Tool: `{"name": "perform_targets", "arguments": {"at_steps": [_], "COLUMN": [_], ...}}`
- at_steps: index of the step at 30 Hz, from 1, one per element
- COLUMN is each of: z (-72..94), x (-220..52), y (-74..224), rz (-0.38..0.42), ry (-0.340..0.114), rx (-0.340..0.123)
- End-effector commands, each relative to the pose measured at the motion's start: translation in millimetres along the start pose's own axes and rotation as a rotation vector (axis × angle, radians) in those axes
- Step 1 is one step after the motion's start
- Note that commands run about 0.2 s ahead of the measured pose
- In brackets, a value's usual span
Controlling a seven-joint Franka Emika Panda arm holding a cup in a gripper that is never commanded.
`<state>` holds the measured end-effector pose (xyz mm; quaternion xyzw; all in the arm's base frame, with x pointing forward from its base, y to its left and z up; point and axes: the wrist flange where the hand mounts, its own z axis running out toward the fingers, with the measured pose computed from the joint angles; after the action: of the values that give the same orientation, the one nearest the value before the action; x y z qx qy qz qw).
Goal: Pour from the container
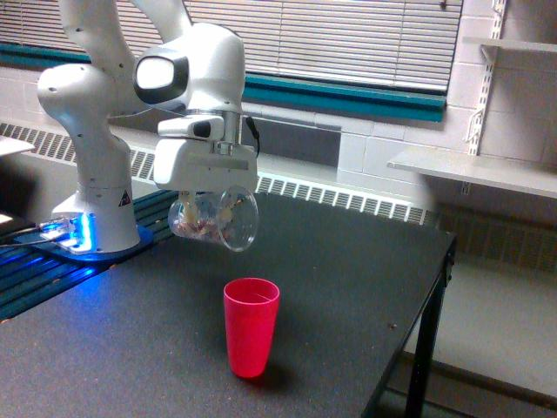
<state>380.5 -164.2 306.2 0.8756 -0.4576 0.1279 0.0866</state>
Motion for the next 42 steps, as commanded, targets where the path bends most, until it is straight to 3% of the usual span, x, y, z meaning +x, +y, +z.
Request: {"name": "perform_targets", "arguments": {"at_steps": [1, 13, 17, 20, 27, 31, 42], "z": [3.7, 13.8, 8.1, 8.6, 2.8, 8.8, 16.8], "x": [6.3, 23.3, 21.4, 26.6, 35.4, 48.1, 45.6], "y": [6.7, 11.6, -8.2, -4.6, -9.3, 6.9, 9.9], "rz": [0.042, 0.062, 0.072, 0.064, 0.055, 0.052, 0.041], "ry": [-0.002, 0.014, -0.006, -0.022, -0.035, -0.033, -0.027], "rx": [-0.013, -0.012, -0.067, -0.098, -0.136, -0.128, -0.122]}}
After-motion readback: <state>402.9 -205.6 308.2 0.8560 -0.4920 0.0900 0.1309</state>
